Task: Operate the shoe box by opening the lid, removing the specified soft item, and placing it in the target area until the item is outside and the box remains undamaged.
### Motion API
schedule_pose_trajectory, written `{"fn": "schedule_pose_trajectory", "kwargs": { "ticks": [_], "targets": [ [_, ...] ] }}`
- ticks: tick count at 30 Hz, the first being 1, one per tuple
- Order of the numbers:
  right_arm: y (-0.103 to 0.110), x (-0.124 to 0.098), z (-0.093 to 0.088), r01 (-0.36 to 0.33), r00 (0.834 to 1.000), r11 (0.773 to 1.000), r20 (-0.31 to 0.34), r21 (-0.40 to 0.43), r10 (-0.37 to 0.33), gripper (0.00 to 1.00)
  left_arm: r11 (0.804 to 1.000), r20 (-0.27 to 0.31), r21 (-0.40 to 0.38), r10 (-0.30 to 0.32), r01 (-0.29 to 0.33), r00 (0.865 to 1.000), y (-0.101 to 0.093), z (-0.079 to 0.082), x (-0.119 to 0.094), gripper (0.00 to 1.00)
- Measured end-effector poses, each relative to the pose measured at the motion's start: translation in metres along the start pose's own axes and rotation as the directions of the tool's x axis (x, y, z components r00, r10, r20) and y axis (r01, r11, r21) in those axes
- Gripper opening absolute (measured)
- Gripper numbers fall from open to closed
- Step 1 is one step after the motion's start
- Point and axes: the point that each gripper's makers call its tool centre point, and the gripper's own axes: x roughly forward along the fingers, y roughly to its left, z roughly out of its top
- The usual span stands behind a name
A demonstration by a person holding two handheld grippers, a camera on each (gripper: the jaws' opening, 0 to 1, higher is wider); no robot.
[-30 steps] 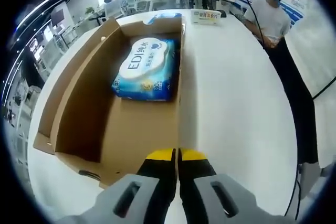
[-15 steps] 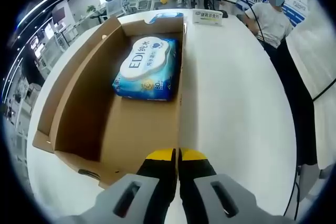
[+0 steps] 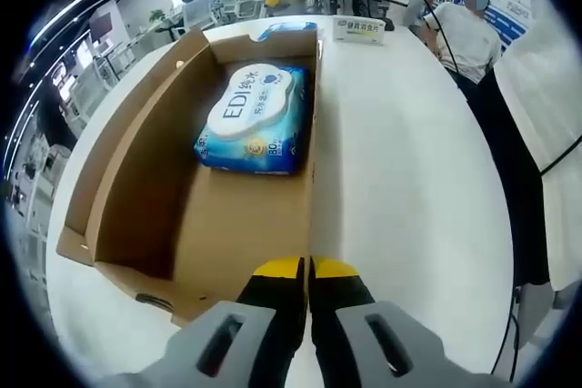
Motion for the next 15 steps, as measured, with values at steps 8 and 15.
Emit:
{"fn": "schedule_pose_trajectory", "kwargs": {
  "ticks": [8,15],
  "targets": [
    [0.003,0.006,-0.002,-0.058,0.998,0.998,-0.015,-0.015,0.057,0.61,1.000,-0.002,-0.005,-0.002,0.002,1.000,0.001,0.000,0.000,0.00],
    [0.020,0.017,-0.004,-0.099,0.995,0.993,-0.032,-0.062,0.097,0.63,1.000,-0.002,-0.003,-0.002,0.002,1.000,0.001,-0.001,0.001,0.00]
  ]
}}
